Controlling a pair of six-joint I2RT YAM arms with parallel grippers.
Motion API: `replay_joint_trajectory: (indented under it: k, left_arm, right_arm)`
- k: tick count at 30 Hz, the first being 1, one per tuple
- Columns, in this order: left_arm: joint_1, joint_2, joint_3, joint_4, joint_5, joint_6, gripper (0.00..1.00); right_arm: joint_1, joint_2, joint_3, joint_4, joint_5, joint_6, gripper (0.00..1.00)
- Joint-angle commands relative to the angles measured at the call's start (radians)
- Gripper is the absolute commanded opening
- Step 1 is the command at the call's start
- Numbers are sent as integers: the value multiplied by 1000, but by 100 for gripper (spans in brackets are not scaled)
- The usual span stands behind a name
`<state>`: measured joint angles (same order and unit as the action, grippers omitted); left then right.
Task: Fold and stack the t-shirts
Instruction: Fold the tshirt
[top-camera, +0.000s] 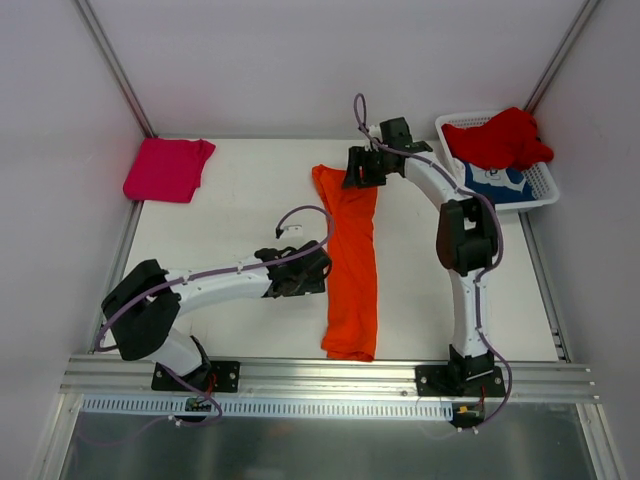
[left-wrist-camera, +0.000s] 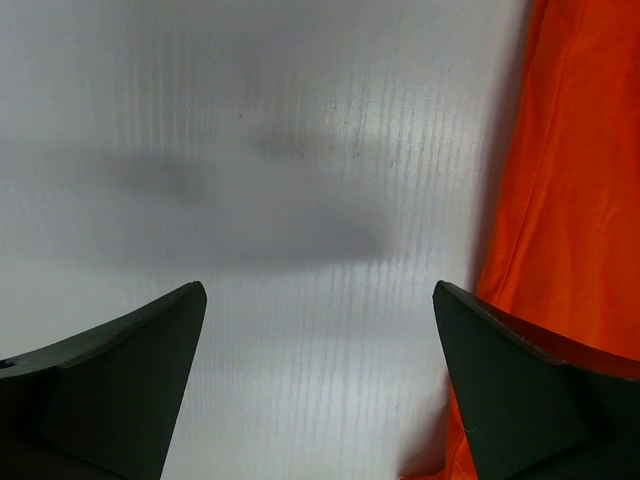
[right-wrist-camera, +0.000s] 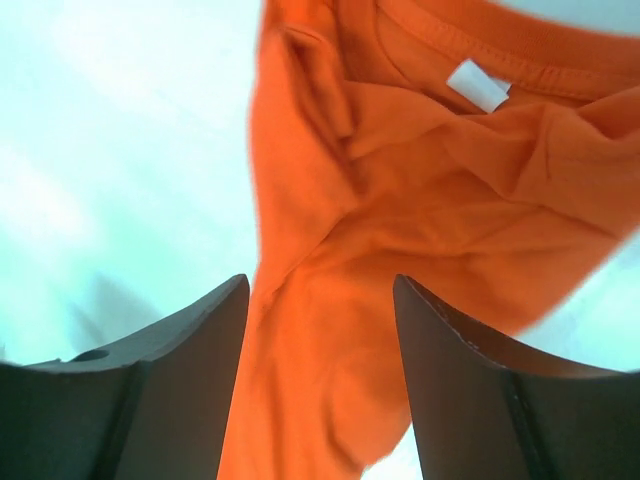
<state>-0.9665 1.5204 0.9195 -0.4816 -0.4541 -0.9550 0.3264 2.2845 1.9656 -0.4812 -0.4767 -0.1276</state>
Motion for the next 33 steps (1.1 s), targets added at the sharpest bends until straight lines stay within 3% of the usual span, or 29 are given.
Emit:
replay_joint_trajectory:
  k: [1, 5, 16, 27, 33]
  left_arm:
    - [8, -66, -16, 11, -26, 45, 99]
    - [8, -98, -31, 26, -8, 68, 99]
    - [-44, -117, -140, 54, 117, 19, 97]
    - [-150, -75, -166, 130, 183, -53, 98]
    - [-159, -141, -231, 212, 204, -88, 97]
  right_arm:
    - [5, -239, -52, 32, 35, -33, 63]
    - [7, -356, -129, 20, 59, -12, 63]
    - [52, -807, -756, 122, 255, 54, 63]
    - [207, -1089, -1060, 109, 443, 153, 63]
    - [336, -1247, -1203, 67, 664, 236, 63]
